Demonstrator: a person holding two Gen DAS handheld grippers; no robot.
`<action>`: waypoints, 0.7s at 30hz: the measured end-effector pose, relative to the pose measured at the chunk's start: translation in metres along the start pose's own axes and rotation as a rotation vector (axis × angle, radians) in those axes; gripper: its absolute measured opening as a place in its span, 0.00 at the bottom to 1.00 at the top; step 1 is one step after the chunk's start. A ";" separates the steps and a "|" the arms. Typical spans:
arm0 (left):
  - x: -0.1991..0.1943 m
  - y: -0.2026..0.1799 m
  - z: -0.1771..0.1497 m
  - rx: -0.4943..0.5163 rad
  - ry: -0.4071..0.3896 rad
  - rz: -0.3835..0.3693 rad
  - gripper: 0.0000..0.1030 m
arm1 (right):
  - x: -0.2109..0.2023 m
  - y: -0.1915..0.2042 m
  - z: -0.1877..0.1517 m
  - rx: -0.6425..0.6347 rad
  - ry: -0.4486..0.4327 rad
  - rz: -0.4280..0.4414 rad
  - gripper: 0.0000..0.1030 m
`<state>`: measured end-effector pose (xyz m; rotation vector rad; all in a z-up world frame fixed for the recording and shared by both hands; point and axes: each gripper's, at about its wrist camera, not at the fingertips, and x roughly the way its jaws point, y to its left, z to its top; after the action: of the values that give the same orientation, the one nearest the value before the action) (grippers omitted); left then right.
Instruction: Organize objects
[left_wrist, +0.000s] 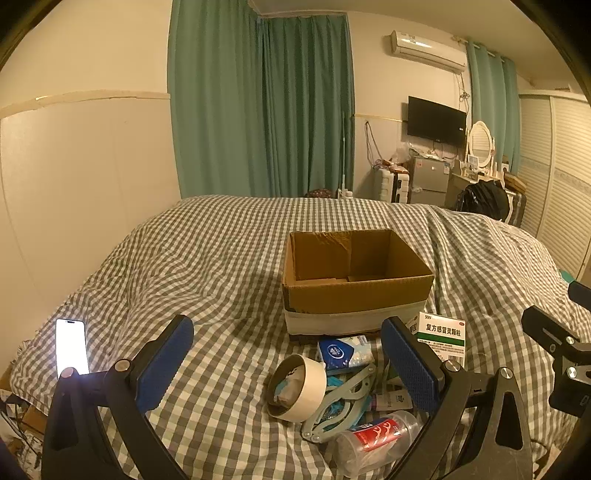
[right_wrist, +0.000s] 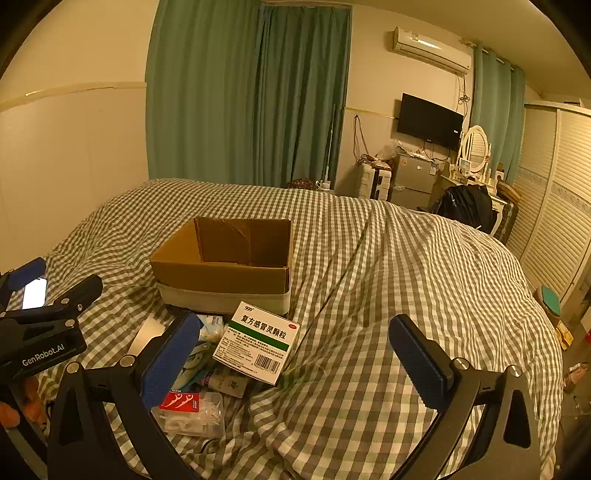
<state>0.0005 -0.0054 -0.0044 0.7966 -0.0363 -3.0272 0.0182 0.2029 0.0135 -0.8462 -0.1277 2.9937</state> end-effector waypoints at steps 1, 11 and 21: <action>0.000 0.001 0.000 -0.003 0.000 0.000 1.00 | -0.001 -0.001 0.000 0.000 -0.001 0.002 1.00; 0.000 0.001 0.001 -0.003 -0.003 -0.003 1.00 | 0.001 0.001 -0.001 -0.007 -0.002 0.004 1.00; -0.001 0.001 0.002 -0.004 -0.008 -0.002 1.00 | 0.001 0.002 -0.001 -0.009 -0.002 0.008 1.00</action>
<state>0.0003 -0.0061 -0.0021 0.7851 -0.0298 -3.0316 0.0176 0.2013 0.0118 -0.8475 -0.1387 3.0040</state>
